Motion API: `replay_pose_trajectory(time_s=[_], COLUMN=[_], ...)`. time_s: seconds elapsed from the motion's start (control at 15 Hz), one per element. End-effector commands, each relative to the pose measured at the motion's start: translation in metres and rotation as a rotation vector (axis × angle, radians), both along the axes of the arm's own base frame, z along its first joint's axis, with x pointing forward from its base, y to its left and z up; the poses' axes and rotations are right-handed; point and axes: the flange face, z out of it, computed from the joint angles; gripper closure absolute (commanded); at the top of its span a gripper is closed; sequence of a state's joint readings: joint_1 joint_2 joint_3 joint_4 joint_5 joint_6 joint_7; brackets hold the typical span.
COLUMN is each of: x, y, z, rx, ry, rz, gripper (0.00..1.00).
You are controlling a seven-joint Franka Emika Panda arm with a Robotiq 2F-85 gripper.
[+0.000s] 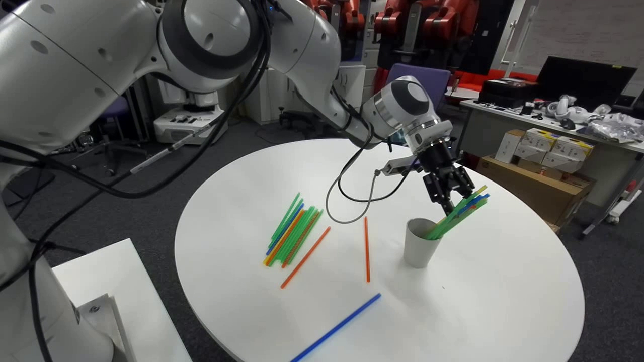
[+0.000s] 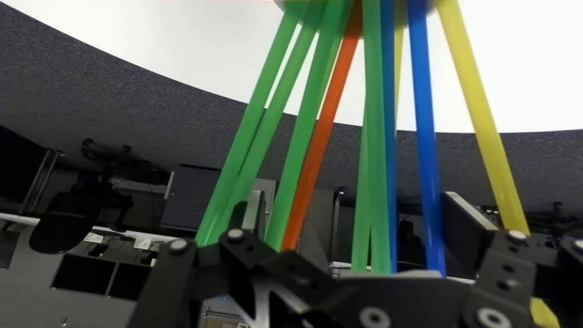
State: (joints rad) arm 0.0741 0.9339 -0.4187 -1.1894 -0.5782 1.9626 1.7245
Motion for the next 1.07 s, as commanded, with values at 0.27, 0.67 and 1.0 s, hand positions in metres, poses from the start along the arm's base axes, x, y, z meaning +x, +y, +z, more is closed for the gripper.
replay_pose_trajectory(time_s=[0.27,0.67,1.0], x=[0.0,-0.003,-0.004], y=[-0.015,-0.024,-0.024], z=[0.002,-0.003,-0.006], rx=[-0.037,-0.038,-0.035], ry=[-0.011,-0.005,-0.001], rz=[-0.027,-0.039,-0.035], gripper=[0.0,0.0,0.4])
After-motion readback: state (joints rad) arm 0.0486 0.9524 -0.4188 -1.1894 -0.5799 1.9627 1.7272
